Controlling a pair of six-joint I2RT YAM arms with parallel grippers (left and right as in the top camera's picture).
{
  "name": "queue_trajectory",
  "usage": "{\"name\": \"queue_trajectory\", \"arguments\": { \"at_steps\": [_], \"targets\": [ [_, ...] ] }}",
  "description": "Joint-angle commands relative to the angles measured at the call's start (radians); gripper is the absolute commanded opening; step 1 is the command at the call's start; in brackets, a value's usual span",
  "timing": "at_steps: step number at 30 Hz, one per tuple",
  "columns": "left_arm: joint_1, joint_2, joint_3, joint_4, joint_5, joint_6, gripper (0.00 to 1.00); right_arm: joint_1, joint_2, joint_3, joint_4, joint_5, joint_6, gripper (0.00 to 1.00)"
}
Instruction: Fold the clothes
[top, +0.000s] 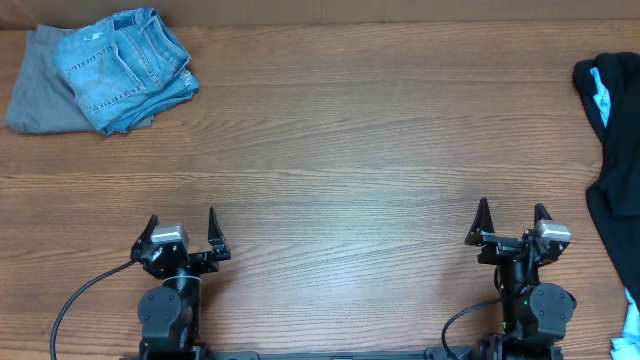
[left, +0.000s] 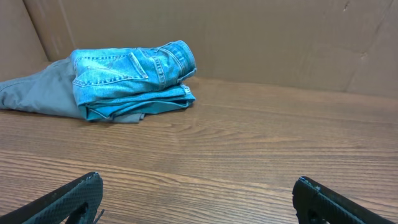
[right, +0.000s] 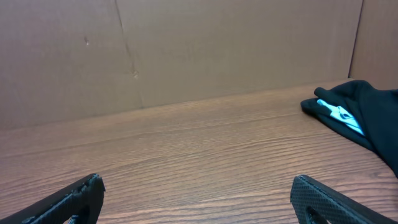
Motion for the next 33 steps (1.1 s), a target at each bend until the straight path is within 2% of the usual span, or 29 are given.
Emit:
{"name": "queue_trajectory", "arguments": {
  "at_steps": [1,33],
  "targets": [
    [-0.003,0.003,-0.003,0.000,0.009,0.019,1.00,-0.006,0.002,-0.010,0.004,0.010,-0.003,1.00],
    [-0.030,0.003,-0.003,0.000,0.016,0.019,1.00,-0.006,0.002,-0.010,0.004,0.010,-0.003,1.00]
  ]
}}
